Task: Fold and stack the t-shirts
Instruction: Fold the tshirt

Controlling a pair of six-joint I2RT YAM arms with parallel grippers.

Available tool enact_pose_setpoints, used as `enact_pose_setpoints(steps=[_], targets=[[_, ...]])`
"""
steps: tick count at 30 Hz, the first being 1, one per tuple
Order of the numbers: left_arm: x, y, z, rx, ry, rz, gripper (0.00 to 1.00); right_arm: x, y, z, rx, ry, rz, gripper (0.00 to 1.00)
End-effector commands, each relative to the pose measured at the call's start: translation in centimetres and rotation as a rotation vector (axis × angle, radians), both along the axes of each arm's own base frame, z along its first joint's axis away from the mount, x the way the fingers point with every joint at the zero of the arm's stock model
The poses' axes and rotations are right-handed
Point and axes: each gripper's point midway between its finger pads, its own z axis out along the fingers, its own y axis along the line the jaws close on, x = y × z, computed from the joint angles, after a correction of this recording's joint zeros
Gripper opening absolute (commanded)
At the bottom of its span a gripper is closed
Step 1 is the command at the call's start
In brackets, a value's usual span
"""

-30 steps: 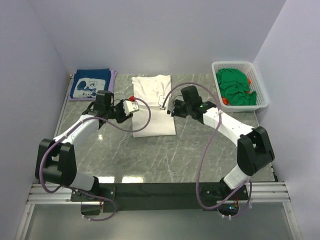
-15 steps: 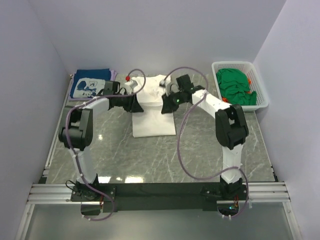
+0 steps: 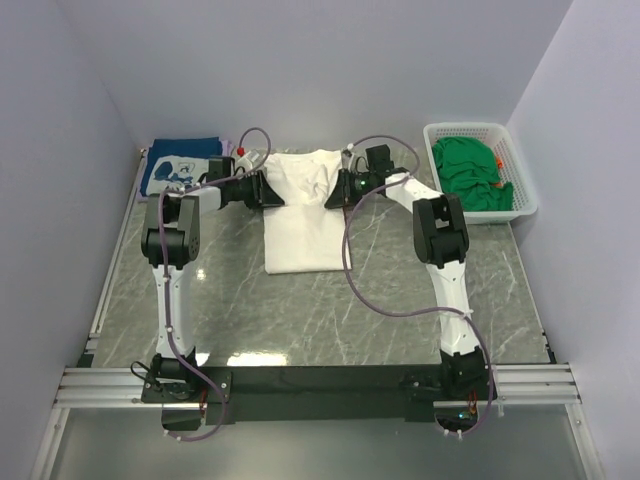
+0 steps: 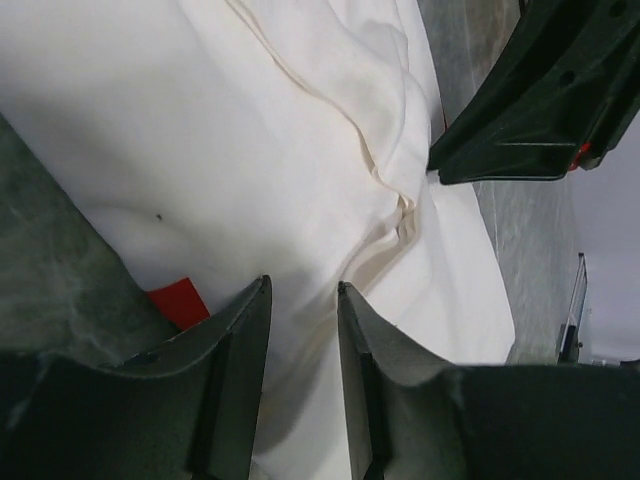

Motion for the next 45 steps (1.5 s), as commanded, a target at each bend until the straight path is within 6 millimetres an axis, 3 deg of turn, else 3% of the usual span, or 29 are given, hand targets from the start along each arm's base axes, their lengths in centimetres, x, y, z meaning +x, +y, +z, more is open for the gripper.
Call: enact_pose_setpoints(steps=[1,3,5,6,7,8,9,10,11,12,13,14,15,16,17,19,26,30,33,37,38,40,41,44,45], targets=[[2.5,0.1,2.1,-0.031,-0.074,0.023,0.39,3.6,-1.0,3.7,0.022,-0.07,-0.133,0.26],[2.1,0.0,2.4,-0.04,-0.084,0.0,0.39,3.9,-1.1,5.3,0.023,-0.089,-0.132,0.28],[1.7,-0.1,5.1,-0.045,-0.155,-0.026,0.39,2.6,-0.9,6.1,0.029,-0.074,-0.092,0.31],[1.0,-0.1,5.5,-0.032,-0.188,-0.053,0.4,2.0,-0.9,8.2,0.034,-0.104,-0.076,0.32],[0.3,0.1,8.1,-0.021,-0.231,-0.067,0.4,1.2,-0.9,8.8,0.02,-0.143,-0.04,0.34],[-0.4,0.2,9.1,-0.006,-0.256,-0.084,0.41,-0.5,-1.3,8.0,-0.004,-0.111,-0.022,0.36],[-1.2,0.5,9.3,0.03,-0.319,-0.121,0.41,-1.5,-1.5,10.6,-0.018,-0.195,0.016,0.38],[-2.5,0.7,11.7,0.05,-0.366,-0.141,0.42,-2.8,-1.4,10.9,-0.034,-0.204,0.041,0.39],[-3.9,0.9,11.9,0.073,-0.358,-0.159,0.42,-4.9,-1.9,9.7,-0.066,-0.151,0.059,0.4],[-5.5,1.3,10.9,0.11,-0.381,-0.193,0.43,-6.1,-2.0,11.0,-0.081,-0.2,0.096,0.4],[-6.8,1.5,12.4,0.126,-0.417,-0.203,0.45,-7.3,-2.2,10.7,-0.096,-0.187,0.112,0.4],[-8.2,1.8,11.8,0.146,-0.402,-0.224,0.45,-9.7,-2.1,9.2,-0.117,-0.129,0.143,0.4],[-9.9,1.9,10.4,0.148,-0.352,-0.236,0.45,-10.7,-2.2,9.3,-0.125,-0.134,0.159,0.4],[-10.9,2.0,10.4,0.151,-0.342,-0.242,0.45,-11.7,-2.3,8.8,-0.132,-0.115,0.168,0.4],[-11.7,2.0,9.7,0.147,-0.304,-0.244,0.45,-13.2,-2.3,7.3,-0.143,-0.073,0.183,0.4],[-13.6,1.7,7.8,0.113,-0.206,-0.254,0.45,-14.5,-2.2,6.3,-0.146,-0.042,0.195,0.4],[-14.9,-0.1,2.9,0.046,0.026,-0.178,0.42,-15.4,-2.0,1.0,-0.161,0.092,0.168,0.39],[-15.5,-0.2,-0.1,0.06,0.127,-0.147,0.38,-16.2,-2.3,-1.1,-0.181,0.159,0.16,0.38],[-17.1,0.2,-2.3,0.084,0.23,-0.136,0.36,-17.3,-2.6,-1.8,-0.202,0.229,0.137,0.36],[-19.5,0.5,-2.4,0.089,0.293,-0.15,0.33,-20.0,-3.1,-2.2,-0.21,0.313,0.159,0.36],[-20.6,0.6,-2.6,0.092,0.32,-0.158,0.33,-21.5,-3.3,-2.2,-0.209,0.337,0.174,0.36],[-21.4,0.6,-1.5,0.08,0.31,-0.172,0.32,-23.4,-3.3,-1.9,-0.202,0.357,0.204,0.35],[-22.2,0.7,-1.3,0.082,0.31,-0.19,0.32,-23.8,-3.1,-0.6,-0.187,0.331,0.218,0.35],[-22.4,0.9,2.0,0.077,0.17,-0.25,0.35,-24.9,-3.2,3.2,-0.128,0.213,0.309,0.38],[-22.7,1.2,4.0,0.097,0.075,-0.276,0.38,-25.0,-3.4,4.3,-0.129,0.165,0.328,0.39]])
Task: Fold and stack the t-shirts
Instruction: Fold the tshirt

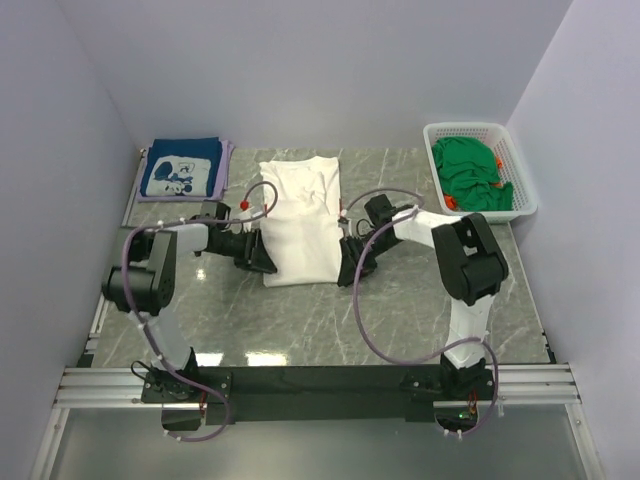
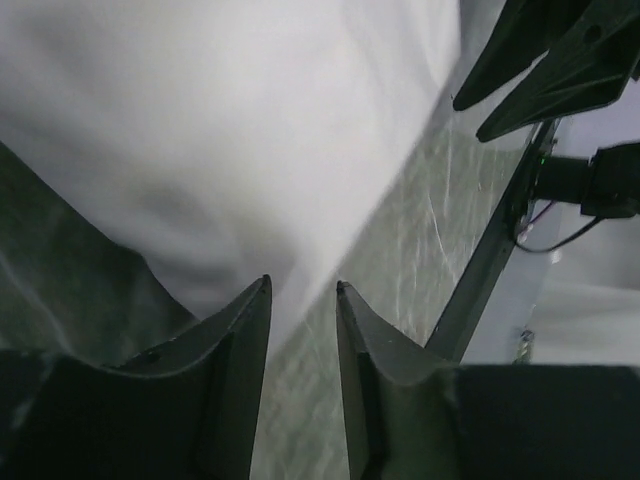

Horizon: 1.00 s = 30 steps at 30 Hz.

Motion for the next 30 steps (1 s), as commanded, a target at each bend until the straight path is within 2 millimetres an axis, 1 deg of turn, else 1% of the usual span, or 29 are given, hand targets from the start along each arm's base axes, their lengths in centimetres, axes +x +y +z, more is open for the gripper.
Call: enact_pose_setpoints(steps=[1,2,3,4,5,6,7,8,9,10,11,12,13,14,15,16,17,18,19,20,23,25,26,28,29,30], targets=[[-1.0,0.7,5.2,0.01,-0.237,-0.107,0.39,-1.3,-0.7,5.0,0.033,-0.17,0.111,0.41],[-0.9,1.2,5.9,0.044,-0.358,-0.162,0.41,-1.0,-1.2,6.4,0.031,-0.288,0.149,0.42],[-1.0,1.6,7.8,0.072,-0.473,-0.185,0.46,-0.9,-1.6,6.9,0.011,-0.35,0.169,0.44],[-0.9,2.2,8.2,0.121,-0.549,-0.202,0.48,-0.4,-2.8,6.2,-0.08,-0.426,0.181,0.46],[-1.0,2.8,8.1,0.172,-0.665,-0.265,0.49,0.6,-3.3,7.1,-0.108,-0.579,0.224,0.47],[-1.2,3.0,9.3,0.21,-0.772,-0.291,0.52,0.8,-3.2,7.1,-0.146,-0.665,0.268,0.48],[-1.0,3.2,9.6,0.245,-0.857,-0.318,0.53,2.1,-4.4,6.0,-0.252,-0.777,0.279,0.51],[-1.2,4.0,8.4,0.32,-0.931,-0.376,0.54,2.7,-4.6,7.0,-0.274,-0.916,0.34,0.52],[-1.6,3.8,8.9,0.35,-1.02,-0.417,0.55,2.9,-4.7,6.8,-0.304,-0.993,0.378,0.53],[-1.3,3.7,9.0,0.386,-1.105,-0.448,0.55,1.8,-4.7,5.3,-0.324,-1.032,0.444,0.56],[-1.7,4.3,7.3,0.445,-1.158,-0.505,0.55,3.1,-4.4,6.1,-0.354,-1.171,0.489,0.57],[-1.9,4.2,7.7,0.471,-1.234,-0.525,0.57,3.0,-4.2,5.7,-0.361,-1.218,0.527,0.58],[-2.3,3.5,7.5,0.48,-1.305,-0.58,0.59,2.5,-3.4,5.0,-0.356,-1.273,0.569,0.59],[-2.7,3.3,6.3,0.496,-1.355,-0.599,0.61,2.7,-3.4,4.6,-0.38,-1.315,0.612,0.59],[-3.2,2.7,6.1,0.514,-1.4,-0.628,0.62,2.7,-3.1,4.3,-0.383,-1.337,0.634,0.59],[-4.0,2.5,4.7,0.522,-1.419,-0.67,0.62,2.5,-2.3,3.7,-0.377,-1.369,0.667,0.59],[-3.8,2.1,4.6,0.532,-1.459,-0.68,0.62,2.6,-2.1,3.4,-0.382,-1.381,0.678,0.6],[-4.2,1.5,4.1,0.536,-1.477,-0.708,0.62,2.6,-1.8,3.1,-0.383,-1.394,0.694,0.6],[-4.9,1.6,2.9,0.543,-1.464,-0.734,0.62,2.6,-1.6,2.7,-0.388,-1.411,0.702,0.6],[-4.3,1.1,3.1,0.547,-1.502,-0.724,0.62,2.7,-1.1,2.1,-0.394,-1.427,0.728,0.6],[-4.6,0.8,1.4,0.559,-1.481,-0.753,0.61,3.5,-1.3,0.8,-0.444,-1.445,0.752,0.6],[-3.9,0.6,1.4,0.578,-1.492,-0.739,0.6,3.9,-1.5,-0.3,-0.472,-1.441,0.777,0.59],[-3.8,0.6,0.8,0.585,-1.472,-0.749,0.6,3.9,-1.5,-0.7,-0.478,-1.431,0.785,0.59],[-2.9,0.5,0.8,0.606,-1.473,-0.74,0.58,3.8,-1.6,-1.5,-0.482,-1.411,0.812,0.56],[-2.9,0.5,0.1,0.611,-1.453,-0.756,0.57,3.7,-1.7,-1.7,-0.481,-1.404,0.823,0.55],[-2.5,0.4,0.1,0.616,-1.457,-0.763,0.54,3.5,-1.8,-1.9,-0.482,-1.403,0.836,0.52]])
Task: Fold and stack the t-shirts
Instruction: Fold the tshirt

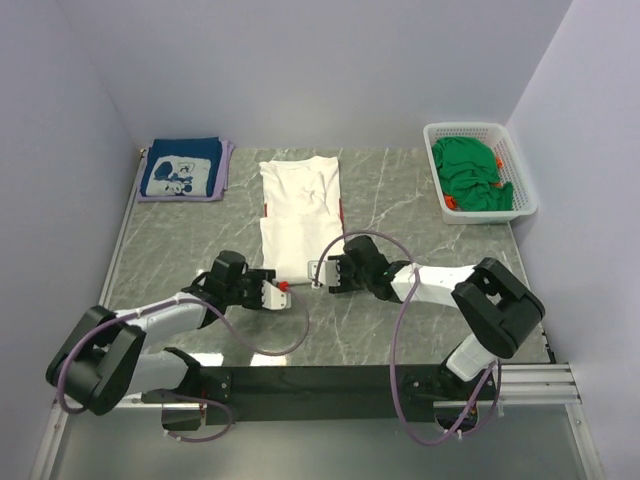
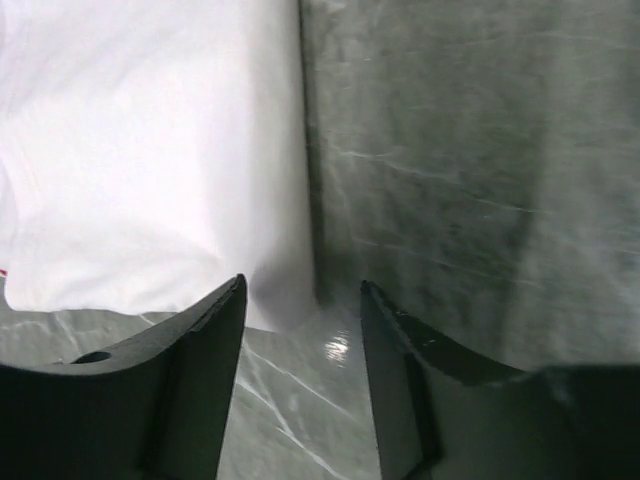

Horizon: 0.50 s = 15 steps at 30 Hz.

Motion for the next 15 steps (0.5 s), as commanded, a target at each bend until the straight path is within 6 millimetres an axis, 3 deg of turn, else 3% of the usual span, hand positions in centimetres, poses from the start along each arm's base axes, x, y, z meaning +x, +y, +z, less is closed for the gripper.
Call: enact_pose_setpoints(steps=[1,5,6,9,13,15], targets=[[2.3,-0.3,0.6,0.024,-0.071,0.013,0.53,0.0,-0.5,-1.2,-0.061,-0.007,0.026,0.5],[2.7,-0.2,-0.9,0.068,-0.046,0.009,0.44,-0.2,-0.6,-1.5,-0.085,0.014,0.039,0.32],[2.8,-0.4,-0.9,0.068,-0.047,0.007,0.33,-0.2,-0.6,-1.4,-0.082,0.013,0.04,0.19],[3.2,-0.5,-0.4,0.057,-0.037,0.027,0.17,-0.4,-0.3,-1.0,-0.066,0.043,0.035,0.0],[2.4,-1.1,1.6,0.009,0.021,0.02,0.01,-1.8,-0.1,0.8,-0.037,0.129,0.018,0.0],[0.9,-1.3,2.6,-0.016,0.073,-0.002,0.01,-2.2,0.6,2.4,0.004,0.161,0.019,0.0]])
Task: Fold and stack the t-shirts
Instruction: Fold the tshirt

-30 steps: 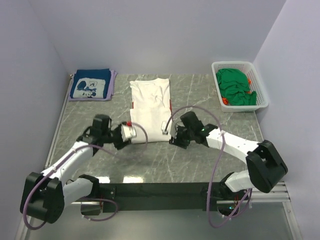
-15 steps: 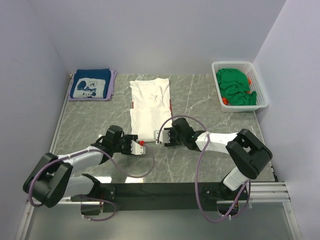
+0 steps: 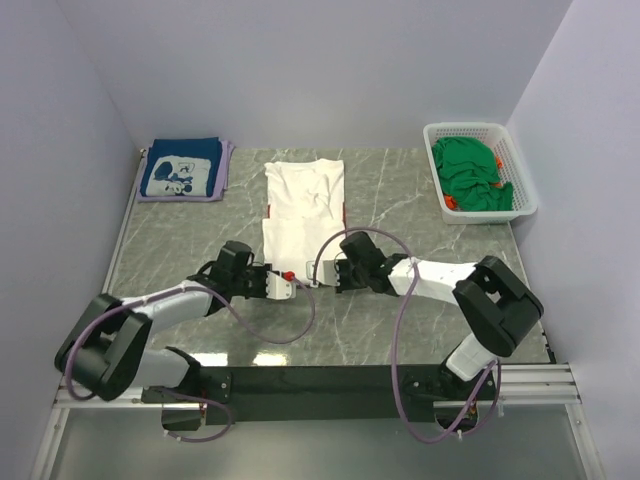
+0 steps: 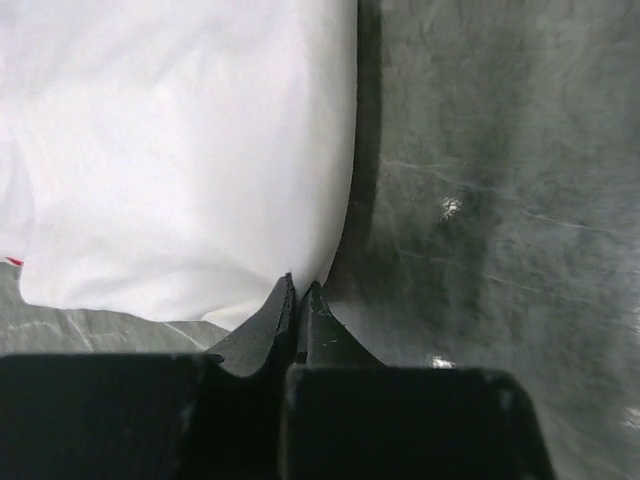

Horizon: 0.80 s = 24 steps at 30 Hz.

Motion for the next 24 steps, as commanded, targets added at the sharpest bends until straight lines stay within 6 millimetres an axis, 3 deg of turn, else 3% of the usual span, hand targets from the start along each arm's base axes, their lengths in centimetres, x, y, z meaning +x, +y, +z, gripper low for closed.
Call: enact_pose_setpoints(steps=[1,9,12,17,20,24], targets=[[-1.7,-1.0,3.1,-0.074,0.074,-0.028,0.01,-2.2,0.3,3.4,0.06,0.119,-0.026,0.0],[-7.8,-0.8,7.3,-0.153,0.205,-0.113,0.01,-7.2,-0.5,7.6,0.144,0.282,-0.053,0.0],[-11.3,-0.2,8.3,-0.161,0.272,-0.174,0.01,-10.2,-1.4,8.6,0.162,0.353,-0.048,0.0],[-17.3,0.9,10.6,-0.204,0.395,-0.256,0.01,-16.7,-2.4,10.2,0.178,0.442,0.043,0.0],[-18.9,1.5,12.1,-0.214,0.368,-0.288,0.01,-18.4,-3.0,11.3,0.179,0.5,0.071,0.0],[-17.3,1.5,14.8,-0.233,0.319,-0.203,0.0,-17.5,-2.6,13.9,0.21,0.438,0.09,0.0]])
